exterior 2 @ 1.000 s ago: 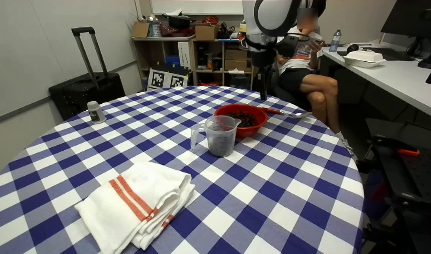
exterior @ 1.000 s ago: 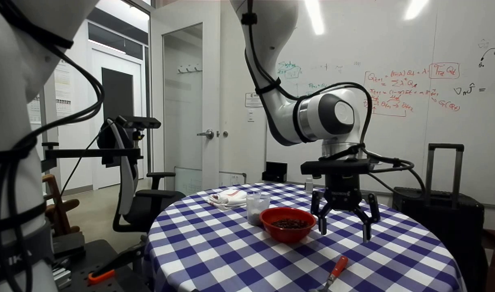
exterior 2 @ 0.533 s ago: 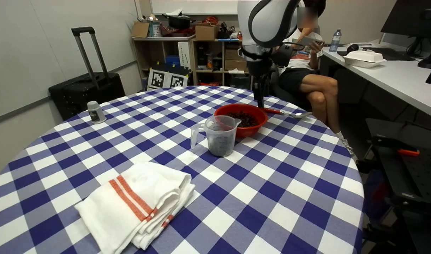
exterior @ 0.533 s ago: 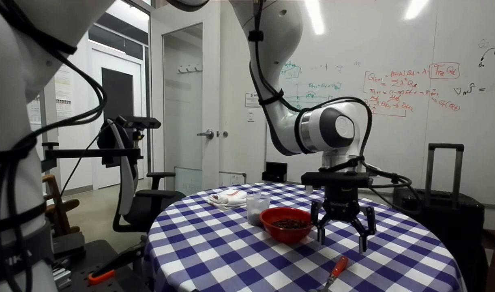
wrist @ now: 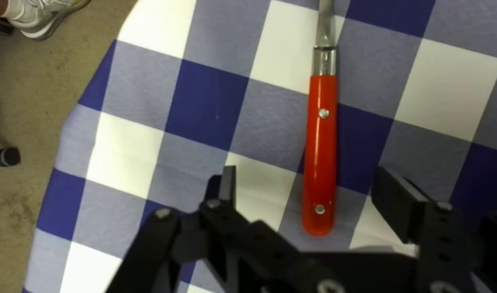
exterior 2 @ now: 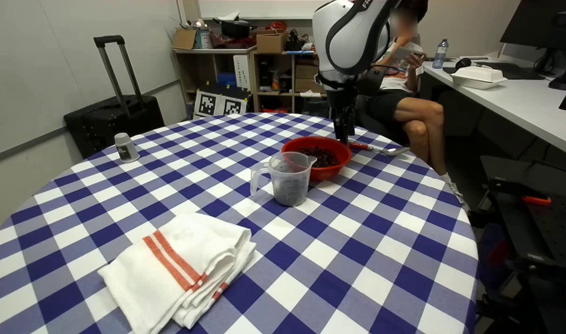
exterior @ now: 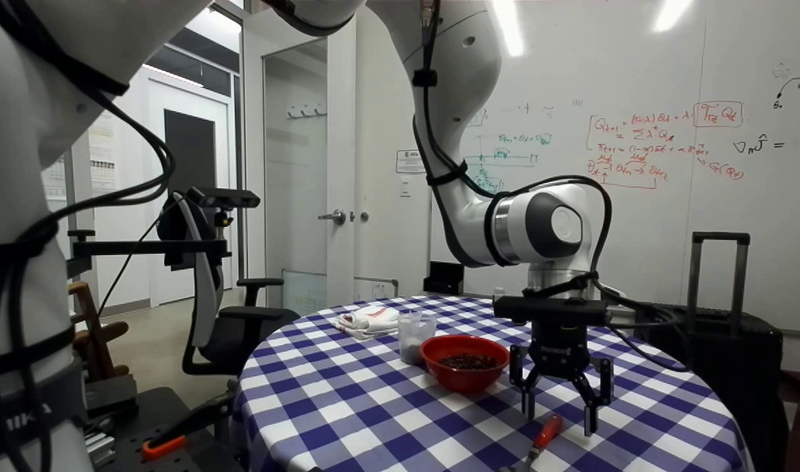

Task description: Put a spoonful of the things in the red bowl into the jug

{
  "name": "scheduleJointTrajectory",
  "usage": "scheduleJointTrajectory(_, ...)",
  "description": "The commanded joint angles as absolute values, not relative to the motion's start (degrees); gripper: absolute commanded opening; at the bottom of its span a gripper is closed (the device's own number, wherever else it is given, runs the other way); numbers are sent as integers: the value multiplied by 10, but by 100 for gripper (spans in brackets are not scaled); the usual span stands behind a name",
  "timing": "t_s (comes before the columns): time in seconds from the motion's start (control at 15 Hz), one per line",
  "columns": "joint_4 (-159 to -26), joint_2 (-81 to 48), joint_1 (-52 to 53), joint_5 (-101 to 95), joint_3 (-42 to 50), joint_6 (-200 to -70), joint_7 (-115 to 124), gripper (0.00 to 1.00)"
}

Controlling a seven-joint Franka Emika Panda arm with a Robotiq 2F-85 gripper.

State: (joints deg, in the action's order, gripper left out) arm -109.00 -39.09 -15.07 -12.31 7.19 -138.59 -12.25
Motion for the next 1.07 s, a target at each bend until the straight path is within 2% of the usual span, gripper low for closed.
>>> scheduleJointTrajectory(0.0, -1067, -412, -158, -104, 65, -1385, -143, 57)
scheduleJointTrajectory(0.07, -1067, -413, -157, -104, 64, -1386, -144, 57)
scheduleJointTrajectory(0.53, -1059, -408, -158, -101, 61, -1384, -148, 5)
scheduleJointTrajectory(0.6, -1057, -406, -158, -100, 61, -1381, -149, 2)
scheduleJointTrajectory(1.0, -1049, -386, -168, -73, 46, -1387, -166, 5)
